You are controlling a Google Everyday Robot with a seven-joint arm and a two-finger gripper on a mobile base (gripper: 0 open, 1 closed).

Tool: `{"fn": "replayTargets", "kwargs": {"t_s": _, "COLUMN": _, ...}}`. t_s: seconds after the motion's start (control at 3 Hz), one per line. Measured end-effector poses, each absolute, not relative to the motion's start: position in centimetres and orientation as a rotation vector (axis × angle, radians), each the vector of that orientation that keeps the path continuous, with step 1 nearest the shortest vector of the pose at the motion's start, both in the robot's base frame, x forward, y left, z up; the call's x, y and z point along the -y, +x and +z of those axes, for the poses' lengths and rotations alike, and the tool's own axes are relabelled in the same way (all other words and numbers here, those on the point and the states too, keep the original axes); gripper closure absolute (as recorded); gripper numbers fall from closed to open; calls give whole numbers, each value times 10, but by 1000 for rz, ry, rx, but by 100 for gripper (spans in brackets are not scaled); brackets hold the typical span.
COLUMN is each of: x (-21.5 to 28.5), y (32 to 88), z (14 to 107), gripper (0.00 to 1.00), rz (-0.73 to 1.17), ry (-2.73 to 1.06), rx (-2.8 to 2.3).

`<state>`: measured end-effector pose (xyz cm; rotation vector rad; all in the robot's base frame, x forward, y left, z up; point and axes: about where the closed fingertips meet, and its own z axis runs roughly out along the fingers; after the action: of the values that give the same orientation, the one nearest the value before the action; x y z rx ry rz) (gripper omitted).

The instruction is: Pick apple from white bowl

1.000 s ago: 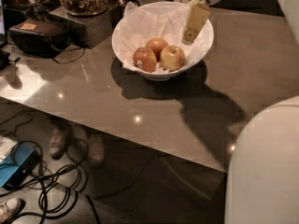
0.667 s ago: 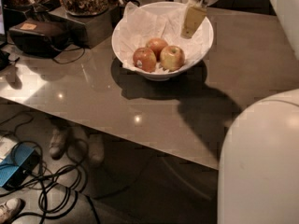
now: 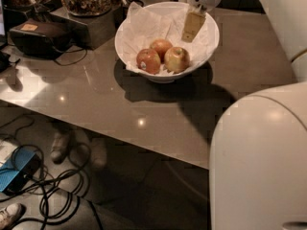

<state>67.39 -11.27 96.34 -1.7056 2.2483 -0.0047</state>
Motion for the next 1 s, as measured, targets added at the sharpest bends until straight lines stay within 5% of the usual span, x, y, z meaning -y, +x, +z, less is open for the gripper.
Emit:
{"fn": "replayTargets", "kwargs": {"t_s": 0.67, "x": 109, "y": 681, "z": 944, "gripper": 38, "rz": 40, "ry": -1719, "rx": -2272}}
{"fn": "replayTargets", "kwargs": {"t_s": 1.0, "x": 108, "y": 684, "z": 937, "gripper": 39, "rz": 55, "ry": -1716, "rx": -2286}}
